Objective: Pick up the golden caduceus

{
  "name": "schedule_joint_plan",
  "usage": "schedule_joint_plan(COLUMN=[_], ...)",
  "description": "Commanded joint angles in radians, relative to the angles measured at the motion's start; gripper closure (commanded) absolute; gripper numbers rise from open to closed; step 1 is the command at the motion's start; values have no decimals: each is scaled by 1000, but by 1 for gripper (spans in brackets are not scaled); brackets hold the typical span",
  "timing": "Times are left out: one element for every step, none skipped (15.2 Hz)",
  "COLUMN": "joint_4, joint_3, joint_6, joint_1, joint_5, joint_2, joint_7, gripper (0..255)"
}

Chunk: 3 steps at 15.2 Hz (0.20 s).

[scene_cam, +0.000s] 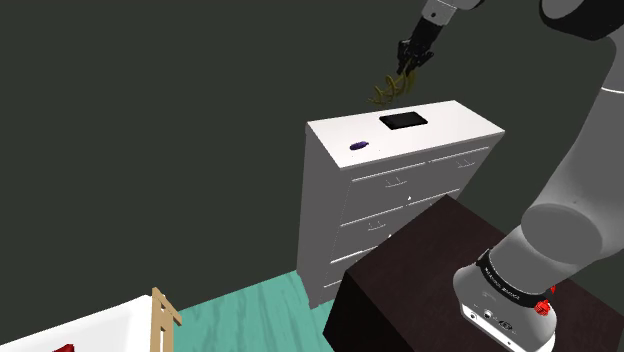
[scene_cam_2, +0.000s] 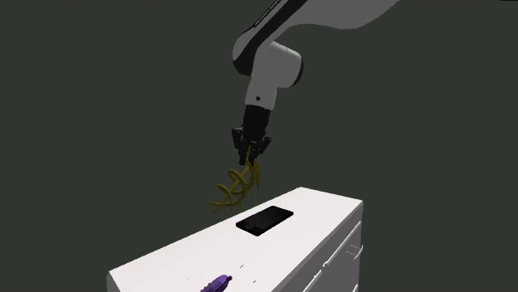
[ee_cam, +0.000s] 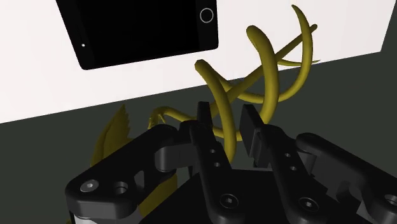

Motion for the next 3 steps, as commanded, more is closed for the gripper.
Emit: schedule_joint_plan(joint_4=[16,18,18], joint_3=[-2,-2,-2], joint_6=[-22,-24,-24], joint_1=[-1,-1,-1], joint_5=[-5,-5,-5], joint_2=[-7,-8,-8], joint_7=[6,7,7], gripper=[255,255,255])
